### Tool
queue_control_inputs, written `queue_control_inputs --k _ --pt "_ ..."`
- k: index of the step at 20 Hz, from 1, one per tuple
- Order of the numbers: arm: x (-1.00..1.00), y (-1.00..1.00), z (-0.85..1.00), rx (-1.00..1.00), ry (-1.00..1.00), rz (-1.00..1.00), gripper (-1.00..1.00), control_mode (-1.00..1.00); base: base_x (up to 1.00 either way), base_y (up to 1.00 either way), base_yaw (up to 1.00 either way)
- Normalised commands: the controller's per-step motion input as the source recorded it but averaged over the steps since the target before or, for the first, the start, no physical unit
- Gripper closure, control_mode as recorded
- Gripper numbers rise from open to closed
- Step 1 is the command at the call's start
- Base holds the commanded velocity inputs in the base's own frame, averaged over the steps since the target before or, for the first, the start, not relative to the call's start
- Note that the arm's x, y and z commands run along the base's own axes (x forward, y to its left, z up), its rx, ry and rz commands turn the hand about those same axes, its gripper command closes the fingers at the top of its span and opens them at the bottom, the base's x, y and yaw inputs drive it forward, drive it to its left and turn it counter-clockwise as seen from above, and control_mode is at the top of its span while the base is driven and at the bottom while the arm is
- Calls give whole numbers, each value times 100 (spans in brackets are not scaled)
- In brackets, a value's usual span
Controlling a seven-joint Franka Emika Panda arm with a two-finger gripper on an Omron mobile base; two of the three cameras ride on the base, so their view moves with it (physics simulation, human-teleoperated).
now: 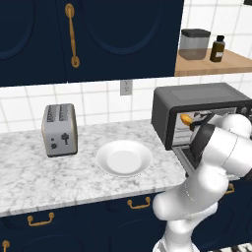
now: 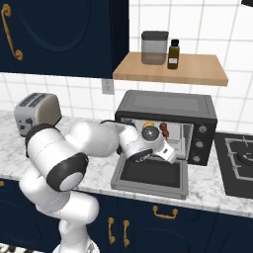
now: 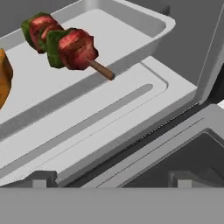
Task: Pick up the kebab skewer and baguette bread, and place them inside the toaster oven. Close the toaster oven door and start by setting the timer.
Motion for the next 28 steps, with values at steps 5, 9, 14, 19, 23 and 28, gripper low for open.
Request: queue_control_inputs --k 5,9,14,19,23,28 --pt "-81 1 28 0 2 8 -100 -100 0 0 0" --pt "-74 16 2 0 14 6 -100 -100 0 0 0" --pt "-61 40 0 0 23 3 -100 -100 0 0 0" --pt "-34 25 -1 1 26 7 -100 -100 0 0 0" --pt "-39 0 -14 3 27 18 -100 -100 0 0 0" --pt "-30 0 -27 5 22 20 -100 -100 0 0 0"
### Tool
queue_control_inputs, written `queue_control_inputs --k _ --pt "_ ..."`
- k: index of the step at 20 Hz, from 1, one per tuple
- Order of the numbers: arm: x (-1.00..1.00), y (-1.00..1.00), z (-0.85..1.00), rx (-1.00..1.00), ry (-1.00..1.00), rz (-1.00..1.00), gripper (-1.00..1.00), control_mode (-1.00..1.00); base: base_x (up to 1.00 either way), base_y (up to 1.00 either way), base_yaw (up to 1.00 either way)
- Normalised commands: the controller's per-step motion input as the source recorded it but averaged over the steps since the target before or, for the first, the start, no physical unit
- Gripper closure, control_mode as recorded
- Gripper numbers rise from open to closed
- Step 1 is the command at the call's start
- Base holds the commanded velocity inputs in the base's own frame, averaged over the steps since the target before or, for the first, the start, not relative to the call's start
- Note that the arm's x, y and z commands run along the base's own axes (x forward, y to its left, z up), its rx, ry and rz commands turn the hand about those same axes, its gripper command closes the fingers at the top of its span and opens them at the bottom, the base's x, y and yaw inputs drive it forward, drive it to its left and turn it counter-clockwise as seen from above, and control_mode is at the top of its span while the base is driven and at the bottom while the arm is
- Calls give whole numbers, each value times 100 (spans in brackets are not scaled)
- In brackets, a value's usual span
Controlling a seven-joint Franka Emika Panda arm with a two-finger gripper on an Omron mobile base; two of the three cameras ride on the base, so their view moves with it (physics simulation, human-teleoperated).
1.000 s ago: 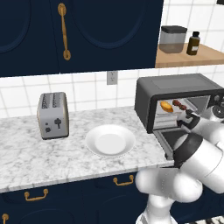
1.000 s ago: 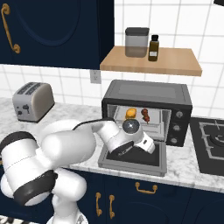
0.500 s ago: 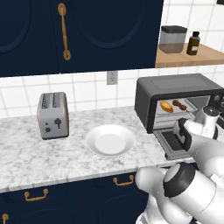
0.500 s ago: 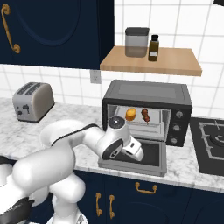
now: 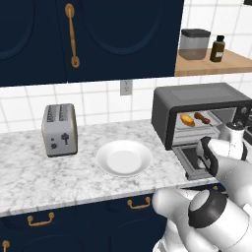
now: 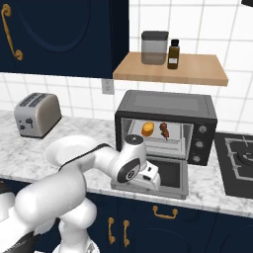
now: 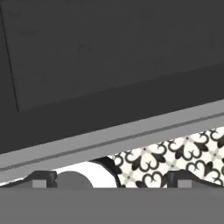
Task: Pick up the kebab skewer and baguette bread, and place them inside the toaster oven. Close the toaster oven door and start by setting the timer.
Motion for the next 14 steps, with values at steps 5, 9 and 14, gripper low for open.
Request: queue_control_inputs --k 5,9,14 --pt "-18 4 -37 6 10 23 -100 -100 0 0 0" --pt "11 26 -31 3 0 14 -100 -100 0 0 0" --pt "0 13 -30 3 0 13 -100 -100 0 0 0"
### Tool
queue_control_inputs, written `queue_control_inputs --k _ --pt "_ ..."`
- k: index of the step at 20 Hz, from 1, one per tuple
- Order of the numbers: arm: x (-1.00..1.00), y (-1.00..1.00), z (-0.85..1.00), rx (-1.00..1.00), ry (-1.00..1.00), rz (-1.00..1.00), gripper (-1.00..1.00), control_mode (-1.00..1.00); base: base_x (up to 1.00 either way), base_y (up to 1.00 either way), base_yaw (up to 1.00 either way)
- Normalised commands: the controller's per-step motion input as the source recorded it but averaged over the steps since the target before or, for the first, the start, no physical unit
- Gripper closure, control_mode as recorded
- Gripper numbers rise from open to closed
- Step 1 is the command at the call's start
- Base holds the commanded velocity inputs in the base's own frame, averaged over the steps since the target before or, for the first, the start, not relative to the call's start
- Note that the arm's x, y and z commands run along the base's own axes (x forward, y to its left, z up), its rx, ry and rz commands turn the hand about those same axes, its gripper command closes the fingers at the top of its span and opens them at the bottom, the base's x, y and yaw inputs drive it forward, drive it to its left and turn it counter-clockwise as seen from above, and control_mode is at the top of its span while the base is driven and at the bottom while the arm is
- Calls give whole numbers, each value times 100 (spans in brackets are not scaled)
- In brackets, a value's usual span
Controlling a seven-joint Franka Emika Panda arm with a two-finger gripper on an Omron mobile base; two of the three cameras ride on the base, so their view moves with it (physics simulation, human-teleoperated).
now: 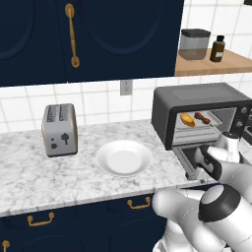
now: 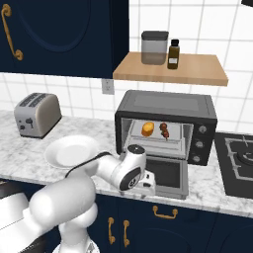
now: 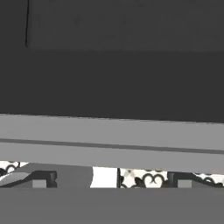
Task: Pick up the kebab skewer and baguette bread, and place them inside the toaster oven. Close the toaster oven door and start by setting the timer.
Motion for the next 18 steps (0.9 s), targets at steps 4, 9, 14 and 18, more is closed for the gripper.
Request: queue_control_inputs --k 4,9,14,18 --pt "14 2 -16 3 -1 10 -100 -100 0 0 0" --pt "24 0 0 2 -7 3 -100 -100 0 0 0" --pt "38 8 0 2 -17 0 -100 -100 0 0 0" --pt "50 6 0 0 -19 0 -100 -100 0 0 0"
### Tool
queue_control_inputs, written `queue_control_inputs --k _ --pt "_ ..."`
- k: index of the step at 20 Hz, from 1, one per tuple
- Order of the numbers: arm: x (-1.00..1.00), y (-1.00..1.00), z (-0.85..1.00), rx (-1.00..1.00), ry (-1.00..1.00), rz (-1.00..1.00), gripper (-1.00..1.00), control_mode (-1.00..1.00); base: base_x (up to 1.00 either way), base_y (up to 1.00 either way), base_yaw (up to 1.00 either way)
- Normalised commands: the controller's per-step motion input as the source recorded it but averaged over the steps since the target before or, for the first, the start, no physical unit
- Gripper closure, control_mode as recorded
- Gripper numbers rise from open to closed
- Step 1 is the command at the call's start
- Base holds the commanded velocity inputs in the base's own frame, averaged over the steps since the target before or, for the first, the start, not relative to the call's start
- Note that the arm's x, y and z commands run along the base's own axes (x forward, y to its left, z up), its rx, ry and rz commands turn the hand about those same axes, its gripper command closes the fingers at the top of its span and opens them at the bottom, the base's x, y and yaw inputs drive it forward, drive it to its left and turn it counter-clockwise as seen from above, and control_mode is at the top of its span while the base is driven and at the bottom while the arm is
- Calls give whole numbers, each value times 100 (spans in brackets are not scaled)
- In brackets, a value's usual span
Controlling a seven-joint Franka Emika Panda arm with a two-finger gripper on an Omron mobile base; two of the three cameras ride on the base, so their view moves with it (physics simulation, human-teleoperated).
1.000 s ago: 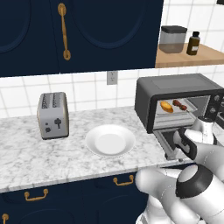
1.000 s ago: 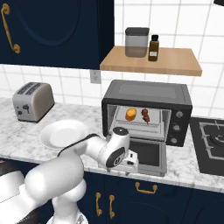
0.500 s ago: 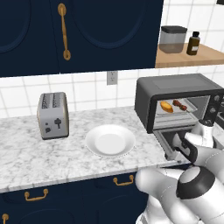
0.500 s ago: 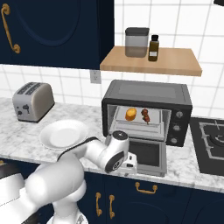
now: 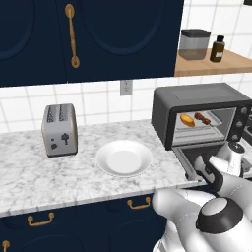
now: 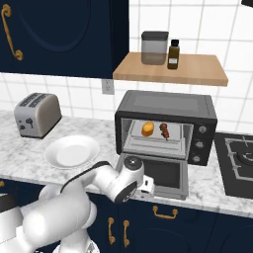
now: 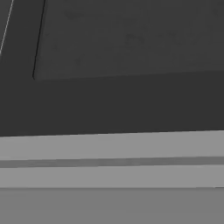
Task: Pick up the kebab skewer and baguette bread, and place them inside the toaster oven. Close the toaster oven door and start by setting the timer.
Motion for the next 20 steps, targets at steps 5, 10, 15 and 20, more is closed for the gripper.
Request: queue_control_inputs --k 5,10,15,20 --pt "48 3 3 0 -23 0 -100 -100 0 0 0" --pt "42 9 26 0 -17 0 -100 -100 0 0 0" --pt "31 16 28 0 -15 0 -100 -100 0 0 0" --pt "28 26 22 0 -17 0 -100 -100 0 0 0"
